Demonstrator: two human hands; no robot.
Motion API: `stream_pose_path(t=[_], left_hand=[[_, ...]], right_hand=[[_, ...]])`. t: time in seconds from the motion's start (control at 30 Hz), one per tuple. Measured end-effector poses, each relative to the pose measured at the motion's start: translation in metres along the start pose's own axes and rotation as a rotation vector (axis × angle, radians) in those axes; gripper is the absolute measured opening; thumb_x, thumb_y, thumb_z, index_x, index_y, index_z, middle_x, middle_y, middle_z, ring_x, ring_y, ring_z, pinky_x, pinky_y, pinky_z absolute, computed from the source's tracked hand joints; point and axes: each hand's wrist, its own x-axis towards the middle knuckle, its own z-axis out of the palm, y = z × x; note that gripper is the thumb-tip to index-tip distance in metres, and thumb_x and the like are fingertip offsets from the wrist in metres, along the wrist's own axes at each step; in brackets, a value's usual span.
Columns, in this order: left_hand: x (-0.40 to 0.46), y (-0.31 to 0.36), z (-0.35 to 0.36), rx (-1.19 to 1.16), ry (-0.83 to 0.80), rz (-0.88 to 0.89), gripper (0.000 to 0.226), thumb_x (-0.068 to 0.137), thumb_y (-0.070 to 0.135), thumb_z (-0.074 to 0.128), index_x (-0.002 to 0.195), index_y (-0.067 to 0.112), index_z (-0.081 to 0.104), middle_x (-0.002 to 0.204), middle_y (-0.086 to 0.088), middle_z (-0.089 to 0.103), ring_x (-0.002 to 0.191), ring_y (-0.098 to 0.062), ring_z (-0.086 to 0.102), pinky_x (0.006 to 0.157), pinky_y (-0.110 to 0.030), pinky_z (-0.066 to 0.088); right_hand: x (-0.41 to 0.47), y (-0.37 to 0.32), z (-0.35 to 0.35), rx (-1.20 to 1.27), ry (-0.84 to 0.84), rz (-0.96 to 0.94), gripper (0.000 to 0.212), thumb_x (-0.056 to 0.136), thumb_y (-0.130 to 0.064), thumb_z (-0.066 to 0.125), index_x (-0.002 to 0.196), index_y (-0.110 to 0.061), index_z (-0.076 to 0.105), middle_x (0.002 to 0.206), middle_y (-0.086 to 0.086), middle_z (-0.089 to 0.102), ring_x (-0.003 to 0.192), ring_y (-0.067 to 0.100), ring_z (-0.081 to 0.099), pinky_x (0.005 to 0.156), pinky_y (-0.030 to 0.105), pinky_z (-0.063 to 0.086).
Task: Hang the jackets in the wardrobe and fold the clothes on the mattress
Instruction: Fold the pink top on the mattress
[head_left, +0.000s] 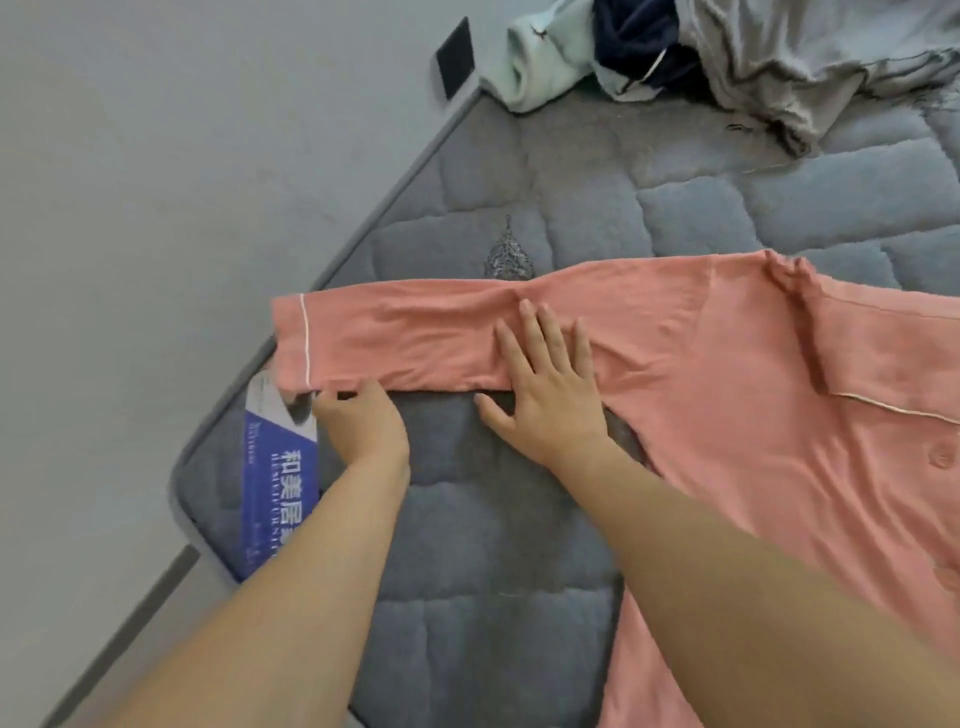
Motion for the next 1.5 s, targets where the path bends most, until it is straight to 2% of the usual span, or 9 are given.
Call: stream_pose_path(t=[0.1,0.23,0.4,0.53,0.8,1.13,1.3,1.4,1.5], left_hand=[[0.038,0.014,-0.007,-0.348,-0.072,-0.261,0.029,0.088,0.028,0.061,0.114,0.016,0.059,0.097,-0.004,0.068,0.070,-0.017,0.066,0.054,-0.026,0.042],[0.057,0.024,0.001,-0.475,-0.093,-0.444,0.043,0.087,0.027,0.069,0.128,0.023,0.056,0.120,0.001,0.066,0.102,-0.020,0.067,0.065,-0.028,0.045],[0.062,0.034,0.022,-0.315,-0.248,-0.429,0.045,0.099,0.024,0.051,0.141,0.010,0.050,0.079,0.003,0.049,0.062,-0.013,0.045,0.058,-0.028,0.039],[0.051,0.032,0.026,-0.235,-0.166,-0.384,0.035,0.091,0.022,0.057,0.125,0.017,0.061,0.085,0.003,0.056,0.064,-0.011,0.048,0.054,-0.023,0.037],[-0.061,0.049,0.013,0.362,-0.231,0.636,0.024,0.095,0.025,0.050,0.080,0.008,0.048,0.094,-0.008,0.059,0.080,-0.022,0.055,0.071,-0.028,0.039],[-0.352,0.042,0.179,0.679,-0.661,1.343,0.033,0.101,0.022,0.044,0.132,0.013,0.052,0.122,-0.016,0.053,0.109,-0.038,0.051,0.083,-0.047,0.041],[-0.405,-0.026,0.225,1.088,-0.807,1.764,0.047,0.092,0.040,0.045,0.134,0.021,0.046,0.142,-0.005,0.045,0.131,-0.028,0.038,0.105,-0.045,0.029],[-0.355,-0.035,0.238,1.086,-0.639,1.482,0.059,0.093,0.050,0.038,0.148,0.031,0.032,0.164,-0.002,0.014,0.150,-0.025,0.008,0.118,-0.057,-0.001],[-0.312,-0.041,0.257,1.219,-0.677,1.114,0.068,0.085,0.077,0.014,0.143,0.061,-0.018,0.154,0.013,-0.040,0.141,-0.019,-0.040,0.101,-0.074,-0.022]], right_hand=[[0.011,-0.013,0.021,-0.038,0.092,0.036,0.076,0.084,-0.055,0.047,0.152,-0.022,0.035,0.161,0.008,0.024,0.151,0.027,0.013,0.120,0.056,0.007],[0.013,-0.007,0.032,-0.083,0.155,-0.004,0.068,0.088,-0.049,0.048,0.151,-0.024,0.037,0.161,0.009,0.025,0.151,0.029,0.015,0.119,0.058,0.009],[0.015,-0.010,0.031,-0.056,0.155,0.019,0.074,0.082,-0.049,0.052,0.150,-0.023,0.039,0.161,0.008,0.025,0.151,0.028,0.015,0.120,0.057,0.006],[0.015,-0.009,0.029,0.004,0.164,0.012,0.072,0.082,-0.048,0.050,0.149,-0.022,0.042,0.160,0.007,0.028,0.151,0.027,0.015,0.120,0.056,0.007],[-0.052,0.026,-0.037,0.669,0.276,0.132,0.052,0.093,-0.016,0.050,0.143,-0.002,0.045,0.155,0.012,0.035,0.144,0.027,0.032,0.120,0.041,0.021],[-0.198,0.316,-0.157,0.692,0.649,0.892,0.063,0.092,-0.045,0.026,0.124,0.001,0.057,0.124,0.022,0.057,0.117,0.037,0.052,0.101,0.040,0.036],[-0.211,0.368,-0.144,0.786,0.558,0.943,0.085,0.081,-0.073,0.034,0.144,-0.016,0.037,0.129,0.008,0.058,0.116,0.028,0.056,0.093,0.036,0.042],[-0.203,0.374,-0.112,0.428,0.339,0.898,0.077,0.086,-0.066,0.047,0.144,-0.017,0.036,0.134,0.012,0.050,0.124,0.031,0.047,0.100,0.046,0.036],[-0.199,0.372,-0.082,0.077,0.330,0.886,0.065,0.088,-0.059,0.047,0.138,-0.017,0.046,0.123,0.012,0.050,0.112,0.033,0.048,0.092,0.047,0.036]])
